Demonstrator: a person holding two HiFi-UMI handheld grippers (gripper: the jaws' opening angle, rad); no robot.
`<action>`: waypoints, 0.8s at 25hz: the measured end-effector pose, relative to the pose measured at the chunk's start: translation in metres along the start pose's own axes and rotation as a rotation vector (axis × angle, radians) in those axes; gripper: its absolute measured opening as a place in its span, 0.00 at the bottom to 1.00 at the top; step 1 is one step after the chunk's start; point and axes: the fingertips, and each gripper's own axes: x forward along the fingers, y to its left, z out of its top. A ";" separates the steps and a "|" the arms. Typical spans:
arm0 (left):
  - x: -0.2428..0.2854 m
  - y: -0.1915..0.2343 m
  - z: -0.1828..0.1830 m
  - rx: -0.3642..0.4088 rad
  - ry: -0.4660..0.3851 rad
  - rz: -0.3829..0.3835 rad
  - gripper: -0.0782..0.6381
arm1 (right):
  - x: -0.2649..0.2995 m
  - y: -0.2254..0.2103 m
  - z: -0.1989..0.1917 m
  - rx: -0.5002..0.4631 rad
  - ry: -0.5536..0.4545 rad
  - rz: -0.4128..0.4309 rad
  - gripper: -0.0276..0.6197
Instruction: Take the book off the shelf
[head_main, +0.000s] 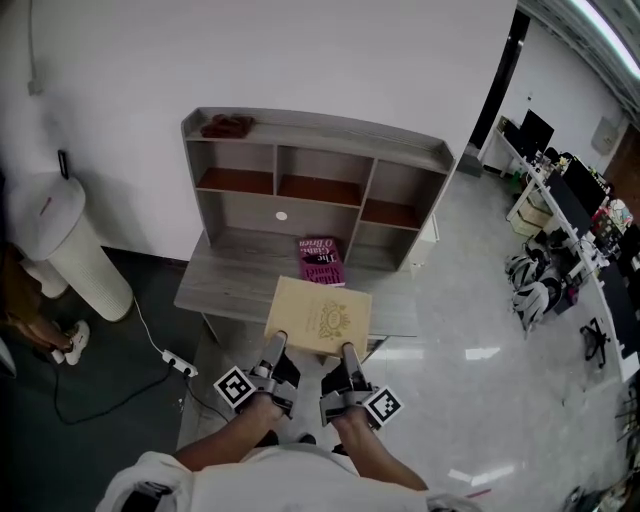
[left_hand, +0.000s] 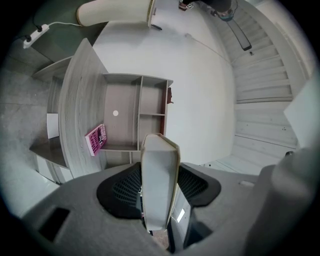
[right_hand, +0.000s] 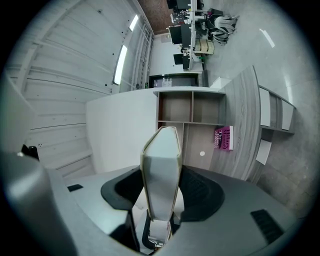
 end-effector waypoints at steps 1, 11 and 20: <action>0.000 0.002 0.003 -0.002 -0.001 0.004 0.42 | 0.002 -0.001 -0.002 -0.003 0.001 -0.004 0.39; 0.002 0.001 0.018 -0.034 0.008 -0.007 0.42 | 0.016 0.004 -0.012 -0.024 0.025 -0.016 0.38; 0.008 0.000 0.021 -0.036 0.012 -0.015 0.42 | 0.024 0.006 -0.010 -0.017 0.029 -0.010 0.39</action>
